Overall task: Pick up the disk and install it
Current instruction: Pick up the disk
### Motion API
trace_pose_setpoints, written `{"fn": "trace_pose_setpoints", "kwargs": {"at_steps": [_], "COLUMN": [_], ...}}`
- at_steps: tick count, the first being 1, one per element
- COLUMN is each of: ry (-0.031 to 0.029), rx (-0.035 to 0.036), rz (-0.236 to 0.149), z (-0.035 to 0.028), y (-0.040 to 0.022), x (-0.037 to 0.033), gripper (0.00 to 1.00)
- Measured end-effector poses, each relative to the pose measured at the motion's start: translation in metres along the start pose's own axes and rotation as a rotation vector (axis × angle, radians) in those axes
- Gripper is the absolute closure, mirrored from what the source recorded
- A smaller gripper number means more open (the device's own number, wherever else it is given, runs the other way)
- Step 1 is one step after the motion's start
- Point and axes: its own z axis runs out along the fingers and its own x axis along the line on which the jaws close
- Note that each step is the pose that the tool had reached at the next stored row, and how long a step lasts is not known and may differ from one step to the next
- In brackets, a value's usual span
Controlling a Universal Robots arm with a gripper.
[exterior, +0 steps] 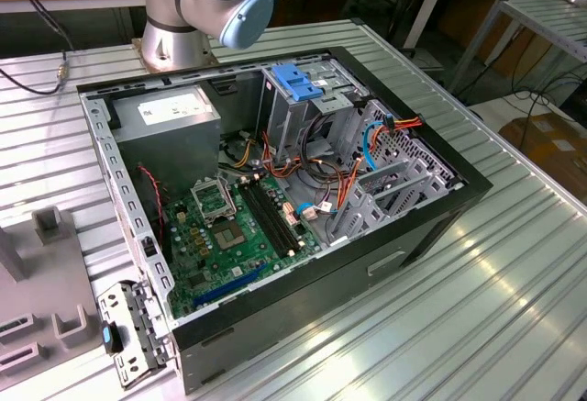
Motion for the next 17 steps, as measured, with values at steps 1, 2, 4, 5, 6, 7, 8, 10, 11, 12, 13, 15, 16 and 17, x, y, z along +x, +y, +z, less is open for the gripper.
{"fn": "trace_pose_setpoints", "kwargs": {"at_steps": [1, 2, 4, 5, 6, 7, 8, 10, 11, 12, 13, 15, 16, 17], "ry": [0.0000, 0.0000, 0.0000, -0.0001, -0.0001, 0.0000, 0.0000, 0.0000, -0.0001, -0.0001, -0.0001, -0.0001, -0.0001, -0.0001], "rx": [0.0003, 0.0004, 0.0009, 0.0013, 0.0014, 0.0016, 0.0018, 0.0021, 0.0025, 0.0027, 0.0028, 0.0033, 0.0035, 0.0035], "rz": [0.000, 0.000, 0.000, 0.000, 0.000, 0.000, 0.000, 0.000, 0.000, 0.000, 0.000, 0.000, 0.000, 0.000], "z": [-0.0024, -0.0042, -0.0078, -0.0098, -0.0114, -0.0139, -0.0158, -0.0193, -0.0215, -0.0232, -0.0245, -0.0295, -0.0317, -0.0331], "y": [-0.0001, -0.0002, -0.0004, -0.0005, -0.0005, -0.0007, -0.0007, -0.0009, -0.0010, -0.0011, -0.0011, -0.0014, -0.0015, -0.0015], "x": [0.0001, 0.0001, 0.0003, 0.0003, 0.0004, 0.0005, 0.0006, 0.0007, 0.0008, 0.0008, 0.0009, 0.0010, 0.0011, 0.0012], "gripper": [0.63, 0.63, 0.63, 0.63, 0.63, 0.63, 0.63, 0.63, 0.63, 0.63, 0.63, 0.63, 0.63, 0.63]}}
